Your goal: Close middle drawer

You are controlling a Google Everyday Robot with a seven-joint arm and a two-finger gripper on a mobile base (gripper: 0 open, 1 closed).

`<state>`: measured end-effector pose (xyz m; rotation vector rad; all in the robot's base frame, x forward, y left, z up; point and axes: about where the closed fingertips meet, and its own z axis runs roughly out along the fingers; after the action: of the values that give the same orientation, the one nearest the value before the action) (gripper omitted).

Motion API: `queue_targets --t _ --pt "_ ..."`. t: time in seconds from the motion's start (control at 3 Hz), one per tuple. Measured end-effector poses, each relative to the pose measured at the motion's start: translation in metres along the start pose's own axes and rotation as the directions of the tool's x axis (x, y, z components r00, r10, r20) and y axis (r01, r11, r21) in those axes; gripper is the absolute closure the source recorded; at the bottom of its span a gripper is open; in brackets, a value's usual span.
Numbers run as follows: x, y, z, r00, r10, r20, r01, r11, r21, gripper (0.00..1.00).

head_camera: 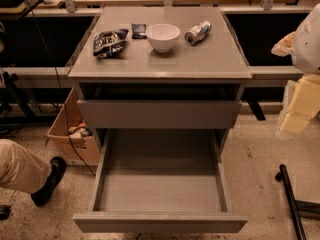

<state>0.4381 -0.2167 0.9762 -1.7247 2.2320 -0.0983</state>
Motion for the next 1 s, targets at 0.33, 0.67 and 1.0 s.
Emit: queue_targets --t 0.33,0.67,1.0 --pt "0.001 0.0 0.002 1.0 -0.001 0.004 0.001 1.0 0.0 0.0" --pt "0.007 0.002 0.02 0.999 -0.011 0.03 0.012 0.9999 -0.001 0.0" --pt "0.025 0.008 0.069 0.997 -0.034 0.062 0.035 0.9991 -0.025 0.0"
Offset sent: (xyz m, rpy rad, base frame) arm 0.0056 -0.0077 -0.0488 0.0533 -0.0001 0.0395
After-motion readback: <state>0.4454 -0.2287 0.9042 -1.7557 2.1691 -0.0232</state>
